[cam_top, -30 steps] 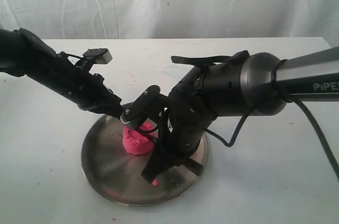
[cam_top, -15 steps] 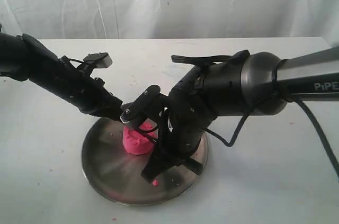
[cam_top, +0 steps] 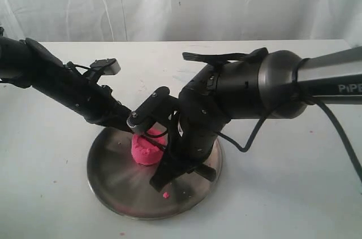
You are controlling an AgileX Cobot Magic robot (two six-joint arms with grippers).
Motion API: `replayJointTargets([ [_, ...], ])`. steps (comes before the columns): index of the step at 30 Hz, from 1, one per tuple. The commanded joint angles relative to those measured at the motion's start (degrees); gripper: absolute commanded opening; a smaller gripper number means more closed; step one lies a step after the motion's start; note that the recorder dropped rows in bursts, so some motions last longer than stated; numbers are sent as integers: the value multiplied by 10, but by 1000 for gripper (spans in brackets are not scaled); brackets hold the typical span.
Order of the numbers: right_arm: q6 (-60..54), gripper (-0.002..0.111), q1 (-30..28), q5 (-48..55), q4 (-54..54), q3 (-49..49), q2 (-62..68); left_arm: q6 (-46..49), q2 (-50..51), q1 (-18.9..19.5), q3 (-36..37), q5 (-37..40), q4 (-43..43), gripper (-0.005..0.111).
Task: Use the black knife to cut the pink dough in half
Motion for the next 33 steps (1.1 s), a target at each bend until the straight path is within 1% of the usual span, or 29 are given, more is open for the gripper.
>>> replayJointTargets([
  [1,-4,7,0,-3,-1,-6,-2,-1,0,-2,1,16,-3,0],
  [18,-4,7,0,-5,10,-3,28,-1,0,-2,1,18,-3,0],
  [33,-4,7,0,-9,10,-4,3,-1,0,-2,1,18,-3,0],
])
